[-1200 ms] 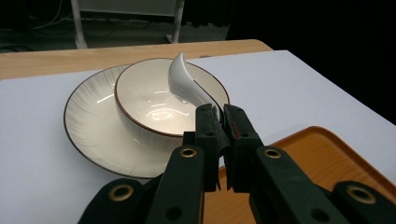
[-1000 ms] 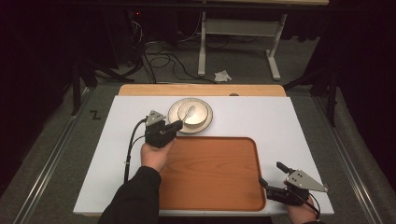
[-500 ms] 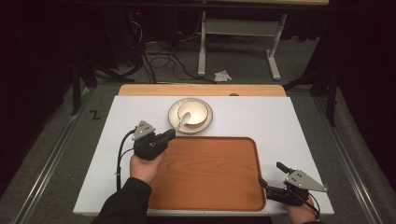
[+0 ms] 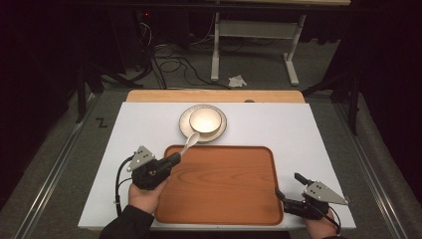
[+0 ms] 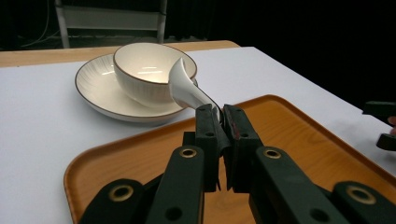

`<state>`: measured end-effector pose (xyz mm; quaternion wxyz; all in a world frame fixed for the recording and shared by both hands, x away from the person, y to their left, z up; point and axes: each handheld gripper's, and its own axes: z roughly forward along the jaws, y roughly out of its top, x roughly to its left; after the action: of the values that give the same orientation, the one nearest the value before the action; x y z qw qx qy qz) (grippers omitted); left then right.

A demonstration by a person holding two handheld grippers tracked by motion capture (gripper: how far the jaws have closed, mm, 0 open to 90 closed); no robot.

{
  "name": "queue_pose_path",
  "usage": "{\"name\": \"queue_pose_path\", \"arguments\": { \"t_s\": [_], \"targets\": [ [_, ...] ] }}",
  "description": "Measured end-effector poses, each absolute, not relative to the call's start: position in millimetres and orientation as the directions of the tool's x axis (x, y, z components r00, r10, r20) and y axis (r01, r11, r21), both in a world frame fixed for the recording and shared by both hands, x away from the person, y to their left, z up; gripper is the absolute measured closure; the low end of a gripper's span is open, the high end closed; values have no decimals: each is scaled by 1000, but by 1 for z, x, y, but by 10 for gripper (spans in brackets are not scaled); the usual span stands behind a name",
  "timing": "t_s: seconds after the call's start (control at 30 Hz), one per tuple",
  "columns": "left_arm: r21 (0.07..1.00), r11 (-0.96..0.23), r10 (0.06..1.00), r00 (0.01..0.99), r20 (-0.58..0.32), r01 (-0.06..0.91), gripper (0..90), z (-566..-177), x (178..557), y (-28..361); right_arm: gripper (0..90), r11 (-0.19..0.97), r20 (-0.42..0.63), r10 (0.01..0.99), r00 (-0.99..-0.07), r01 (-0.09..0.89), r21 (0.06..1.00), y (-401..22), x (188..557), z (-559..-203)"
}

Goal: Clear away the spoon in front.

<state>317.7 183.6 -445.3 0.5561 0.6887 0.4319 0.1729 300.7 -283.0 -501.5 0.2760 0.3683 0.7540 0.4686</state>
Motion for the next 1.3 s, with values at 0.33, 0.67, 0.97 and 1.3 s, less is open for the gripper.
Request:
{"name": "queue_pose_path", "arguments": {
  "t_s": [0.33, 0.67, 0.97, 1.3],
  "targets": [
    [924, 0, 781, 577, -240, 383, 858, -459, 277, 189, 152, 293, -73, 812, -579, 297, 909, -282, 300, -502],
    [920, 1, 767, 590, -252, 392, 858, -477, 267, 186, 152, 291, -70, 817, -573, 304, 907, -282, 302, -502],
    [901, 35, 732, 602, -318, 433, 858, -485, 272, 188, 152, 290, -67, 816, -574, 305, 907, -282, 301, -502],
    [849, 86, 678, 593, -434, 522, 857, -501, 283, 192, 152, 297, -74, 811, -581, 299, 907, -282, 302, -502]
  ]
}}
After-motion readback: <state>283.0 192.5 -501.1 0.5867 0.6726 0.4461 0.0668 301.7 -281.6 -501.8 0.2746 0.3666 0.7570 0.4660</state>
